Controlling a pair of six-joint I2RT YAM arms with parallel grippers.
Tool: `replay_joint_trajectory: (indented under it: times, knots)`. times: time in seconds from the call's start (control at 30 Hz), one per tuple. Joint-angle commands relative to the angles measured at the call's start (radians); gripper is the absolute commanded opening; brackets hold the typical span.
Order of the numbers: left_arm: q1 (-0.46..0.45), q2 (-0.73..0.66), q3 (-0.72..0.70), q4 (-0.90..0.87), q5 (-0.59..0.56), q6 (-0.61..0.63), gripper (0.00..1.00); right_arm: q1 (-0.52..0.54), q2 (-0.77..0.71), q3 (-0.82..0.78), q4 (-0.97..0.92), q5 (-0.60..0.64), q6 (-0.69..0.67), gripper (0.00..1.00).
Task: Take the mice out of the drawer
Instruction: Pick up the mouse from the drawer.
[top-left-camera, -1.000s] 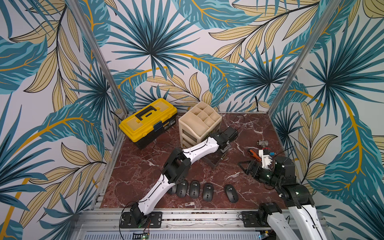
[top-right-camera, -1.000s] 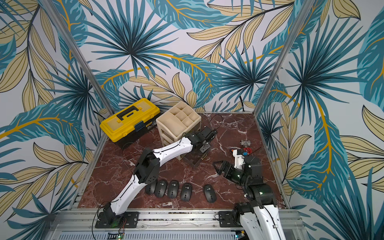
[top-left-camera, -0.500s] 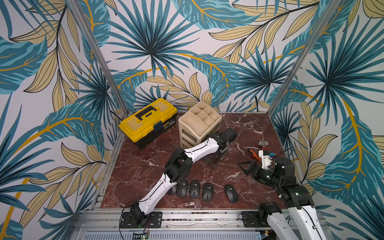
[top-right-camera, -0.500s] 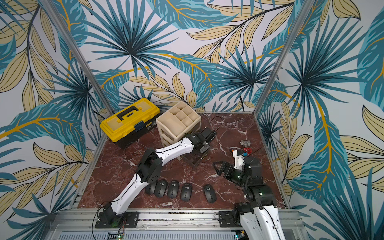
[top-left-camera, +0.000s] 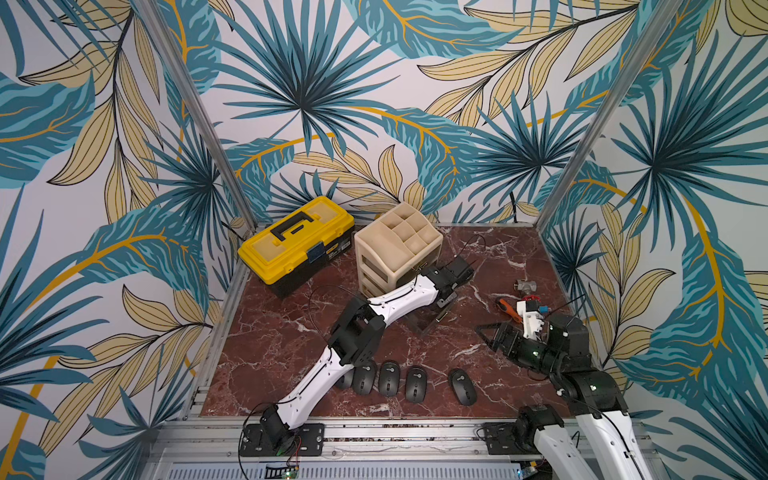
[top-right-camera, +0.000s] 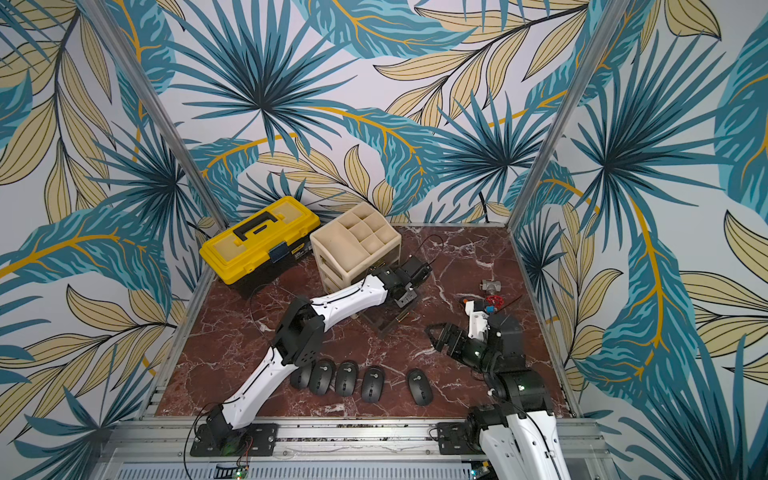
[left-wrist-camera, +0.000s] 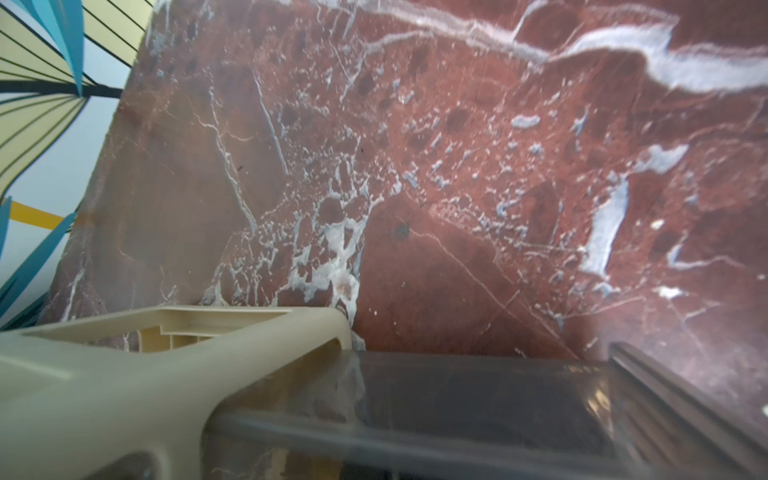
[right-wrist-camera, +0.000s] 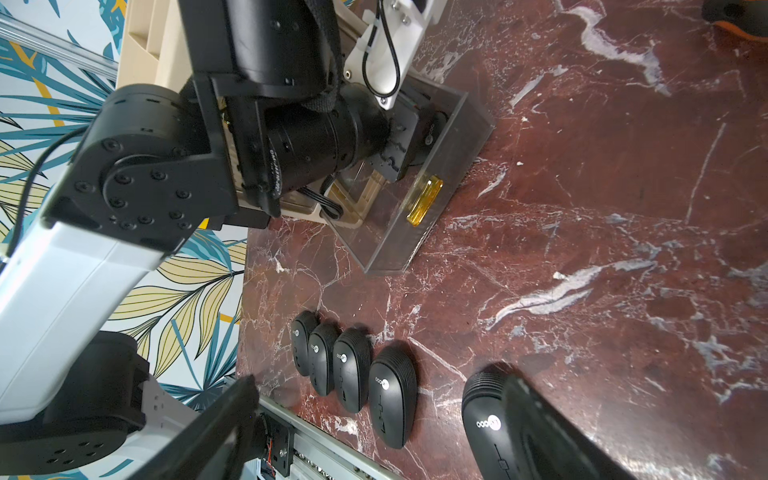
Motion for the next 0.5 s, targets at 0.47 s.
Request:
replay_joint_trajectory:
  times: [0.47]
  knots:
    - [-0.002, -0.018, 0.092, -0.346, 0.065, -0.094, 0.00, -0.001, -0.013, -0.028, -0.001, -0.004, -0.012, 0.93]
